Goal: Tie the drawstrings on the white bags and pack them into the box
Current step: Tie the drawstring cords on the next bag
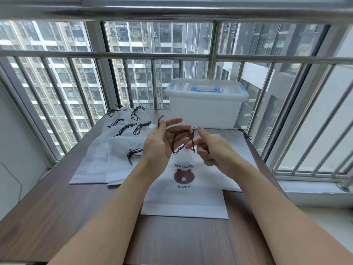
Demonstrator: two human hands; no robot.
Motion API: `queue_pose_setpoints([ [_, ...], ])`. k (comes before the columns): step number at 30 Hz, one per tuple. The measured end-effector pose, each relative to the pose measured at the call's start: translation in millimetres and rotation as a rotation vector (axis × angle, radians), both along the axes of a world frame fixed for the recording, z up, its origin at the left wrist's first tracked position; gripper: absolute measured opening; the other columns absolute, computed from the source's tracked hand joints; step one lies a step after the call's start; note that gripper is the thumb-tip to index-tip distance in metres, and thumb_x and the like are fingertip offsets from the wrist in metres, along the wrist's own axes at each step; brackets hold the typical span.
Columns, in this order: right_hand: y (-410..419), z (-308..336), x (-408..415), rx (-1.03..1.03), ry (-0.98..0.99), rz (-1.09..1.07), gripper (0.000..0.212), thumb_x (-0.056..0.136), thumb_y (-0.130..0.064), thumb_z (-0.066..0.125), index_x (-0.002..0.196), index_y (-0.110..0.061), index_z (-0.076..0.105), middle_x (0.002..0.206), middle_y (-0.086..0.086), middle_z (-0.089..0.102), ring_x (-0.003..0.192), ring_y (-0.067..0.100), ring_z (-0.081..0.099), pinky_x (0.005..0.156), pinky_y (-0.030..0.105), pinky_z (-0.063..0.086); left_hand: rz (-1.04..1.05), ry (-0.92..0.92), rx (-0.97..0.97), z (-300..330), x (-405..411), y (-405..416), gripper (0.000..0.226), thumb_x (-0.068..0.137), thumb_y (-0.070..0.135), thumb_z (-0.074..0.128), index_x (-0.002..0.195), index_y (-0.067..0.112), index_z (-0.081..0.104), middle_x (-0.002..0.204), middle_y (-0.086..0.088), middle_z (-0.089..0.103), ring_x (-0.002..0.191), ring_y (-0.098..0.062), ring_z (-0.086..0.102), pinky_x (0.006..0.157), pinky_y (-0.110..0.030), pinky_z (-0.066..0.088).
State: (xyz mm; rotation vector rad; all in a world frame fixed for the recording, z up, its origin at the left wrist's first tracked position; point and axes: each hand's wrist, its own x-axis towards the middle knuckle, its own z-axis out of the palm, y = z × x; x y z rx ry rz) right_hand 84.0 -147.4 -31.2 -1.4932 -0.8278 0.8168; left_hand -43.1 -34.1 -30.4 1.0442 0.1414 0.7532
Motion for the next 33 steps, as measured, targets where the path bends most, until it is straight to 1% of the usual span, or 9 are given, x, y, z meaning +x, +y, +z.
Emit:
queue_pose_setpoints([
  [5,3,-1,-1,0.076,0.348,0.027,0.047,0.095,-0.054,0.055,0.098,-0.012,0.076,0.058,-0.001,0.038,0.044,0.008,0.021,0.038,0.018,0.015,-0.107,0.071,0.077,-3,2,-4,0.049,0.109,0.028,0.024,0.107,0.001,0.064,0.098,-0.022,0.073,0.097,-0.030,0.069,0.082,-0.030,0.058],
  [9,4,-4,-6,0.107,0.445,0.002,0.030,0.095,-0.039,0.064,0.070,-0.022,0.068,0.060,-0.004,0.032,0.053,0.009,0.020,0.040,0.017,0.015,-0.143,0.125,0.187,-6,4,-5,0.049,0.109,0.025,0.025,0.105,0.000,0.067,0.095,-0.021,0.073,0.092,-0.027,0.070,0.078,-0.030,0.058],
  [12,6,-8,-2,0.173,0.489,-0.051,0.031,0.099,-0.030,0.060,0.071,-0.022,0.071,0.063,-0.006,0.030,0.051,0.007,0.022,0.040,0.016,0.016,-0.100,0.133,0.204,-8,5,-2,0.049,0.109,0.028,0.025,0.105,0.002,0.066,0.104,-0.023,0.072,0.103,-0.033,0.067,0.090,-0.038,0.054],
  [15,5,-7,12,0.322,0.717,-0.094,0.025,0.101,-0.025,0.055,0.080,-0.016,0.065,0.068,-0.005,0.038,0.050,0.006,0.030,0.041,0.015,0.019,-0.017,0.097,0.062,-6,4,4,0.050,0.109,0.031,0.023,0.101,0.006,0.066,0.109,-0.019,0.073,0.112,-0.032,0.065,0.105,-0.043,0.045],
  [17,2,-6,22,0.396,0.816,-0.126,0.026,0.100,-0.021,0.053,0.076,-0.016,0.061,0.075,-0.002,0.051,0.061,0.011,0.045,0.050,0.018,0.032,0.027,0.022,-0.141,-2,1,14,0.048,0.109,0.033,0.024,0.094,0.010,0.064,0.103,-0.011,0.075,0.111,-0.025,0.067,0.108,-0.040,0.043],
  [21,-3,-7,31,0.456,0.921,-0.148,0.029,0.099,-0.015,0.049,0.071,-0.017,0.054,0.094,0.005,0.073,0.086,0.023,0.069,0.083,0.031,0.049,0.040,-0.101,-0.461,1,-7,28,0.046,0.109,0.033,0.027,0.085,0.012,0.061,0.084,-0.007,0.074,0.090,-0.024,0.074,0.096,-0.038,0.051],
  [24,-3,-9,33,0.527,1.022,-0.152,0.026,0.096,-0.012,0.048,0.070,-0.016,0.051,0.077,0.004,0.069,0.075,0.023,0.070,0.089,0.038,0.050,0.070,-0.152,-0.601,1,-8,32,0.046,0.108,0.032,0.030,0.082,0.011,0.061,0.065,-0.002,0.060,0.068,-0.021,0.069,0.077,-0.035,0.056],
  [28,-2,-12,39,0.568,1.118,-0.273,0.033,0.100,-0.016,0.046,0.067,-0.013,0.045,0.056,0.000,0.035,0.047,0.016,0.041,0.073,0.031,0.050,0.107,-0.138,-0.658,-2,-13,49,0.047,0.107,0.036,0.031,0.072,0.015,0.053,0.051,0.005,0.030,0.041,-0.009,0.031,0.045,-0.017,0.035],
  [33,-4,-12,51,0.434,1.063,-0.377,0.039,0.103,-0.018,0.048,0.065,-0.017,0.038,0.047,-0.005,0.025,0.034,0.010,0.020,0.038,0.018,0.022,0.315,0.185,-0.319,0,-18,59,0.043,0.108,0.034,0.031,0.069,0.020,0.044,0.047,0.008,0.022,0.038,-0.008,0.015,0.035,-0.020,0.012],
])
